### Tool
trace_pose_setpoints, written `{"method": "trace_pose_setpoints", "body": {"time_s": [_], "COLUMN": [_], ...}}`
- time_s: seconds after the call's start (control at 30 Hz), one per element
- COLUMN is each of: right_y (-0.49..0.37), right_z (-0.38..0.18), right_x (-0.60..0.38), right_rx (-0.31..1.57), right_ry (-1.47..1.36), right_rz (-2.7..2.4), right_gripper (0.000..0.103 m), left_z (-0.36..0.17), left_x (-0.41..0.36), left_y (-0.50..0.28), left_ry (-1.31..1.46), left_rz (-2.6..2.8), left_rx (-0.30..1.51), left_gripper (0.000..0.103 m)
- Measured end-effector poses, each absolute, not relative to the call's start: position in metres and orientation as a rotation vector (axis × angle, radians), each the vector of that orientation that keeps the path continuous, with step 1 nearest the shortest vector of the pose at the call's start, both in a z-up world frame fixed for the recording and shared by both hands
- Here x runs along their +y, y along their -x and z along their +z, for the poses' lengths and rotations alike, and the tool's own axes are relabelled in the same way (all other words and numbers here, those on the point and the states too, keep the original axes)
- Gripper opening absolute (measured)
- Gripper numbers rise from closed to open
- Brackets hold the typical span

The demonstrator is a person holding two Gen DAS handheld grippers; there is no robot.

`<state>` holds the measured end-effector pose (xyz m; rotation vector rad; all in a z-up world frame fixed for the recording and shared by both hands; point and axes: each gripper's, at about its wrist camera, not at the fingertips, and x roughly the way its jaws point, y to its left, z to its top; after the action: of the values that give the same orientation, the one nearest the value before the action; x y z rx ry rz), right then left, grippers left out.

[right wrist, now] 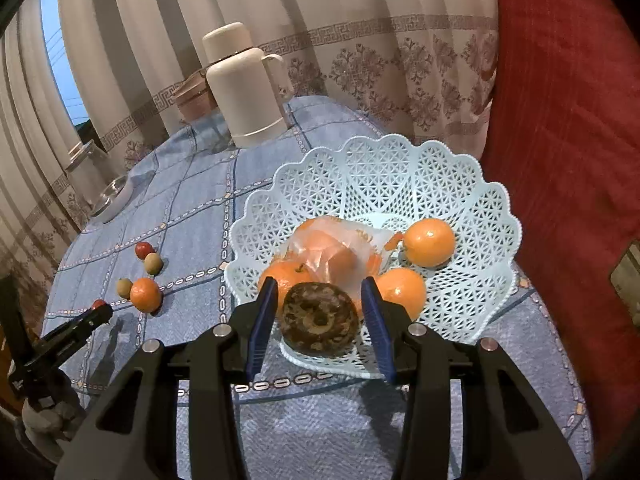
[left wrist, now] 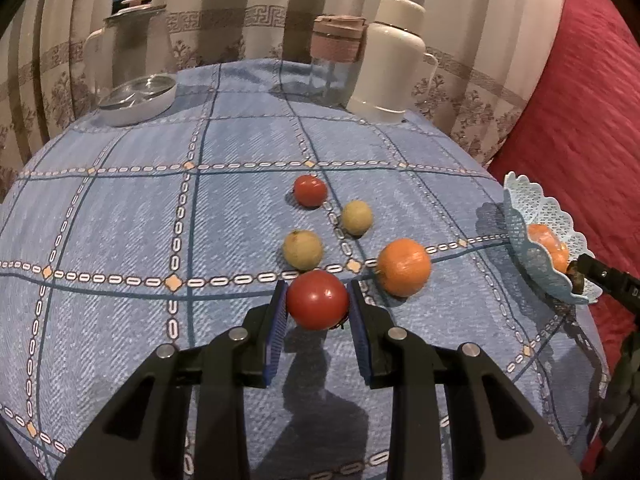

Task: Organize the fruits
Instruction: 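Carry the brown fruit in the right tool into the basket and open it, then carry the red tomato in the left tool into the basket and open it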

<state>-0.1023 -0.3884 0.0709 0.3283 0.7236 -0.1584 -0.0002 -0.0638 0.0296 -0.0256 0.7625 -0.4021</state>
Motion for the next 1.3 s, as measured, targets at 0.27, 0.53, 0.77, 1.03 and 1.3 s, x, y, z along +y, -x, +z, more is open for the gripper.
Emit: {"method": "trace_pose_setpoints", "body": {"time_s": [0.27, 0.53, 0.77, 1.03, 1.3], "right_y": [0.104, 0.100, 0.109, 0.112, 0.114], "right_z": [0.066, 0.056, 0.071, 0.081, 0.081], "right_x": [-0.392, -0.398, -0.404, -0.419, -0.426], "right_rx": [0.754, 0.785, 0.728, 0.695, 0.688], "right_ry": [-0.287, -0.294, -0.310, -0.349, -0.368], "right_rz": [-0.170, -0.168, -0.148, -0.173, -0.181], "right_gripper": [0.045, 0.046, 0.046, 0.046, 0.046], "left_z": [0.042, 0.063, 0.078, 0.086, 0.078], "left_x": [-0.079, -0.103, -0.137, -0.191, -0.244], "left_y": [0.003, 0.005, 0.005, 0.010, 0.018], "left_ry": [0.012, -0.021, -0.031, -0.062, -0.110], "left_rz": [-0.431, -0.475, -0.555, -0.678, -0.773], "left_rx": [0.741, 0.697, 0.685, 0.684, 0.705], "left_gripper": [0.030, 0.030, 0.030, 0.030, 0.030]}}
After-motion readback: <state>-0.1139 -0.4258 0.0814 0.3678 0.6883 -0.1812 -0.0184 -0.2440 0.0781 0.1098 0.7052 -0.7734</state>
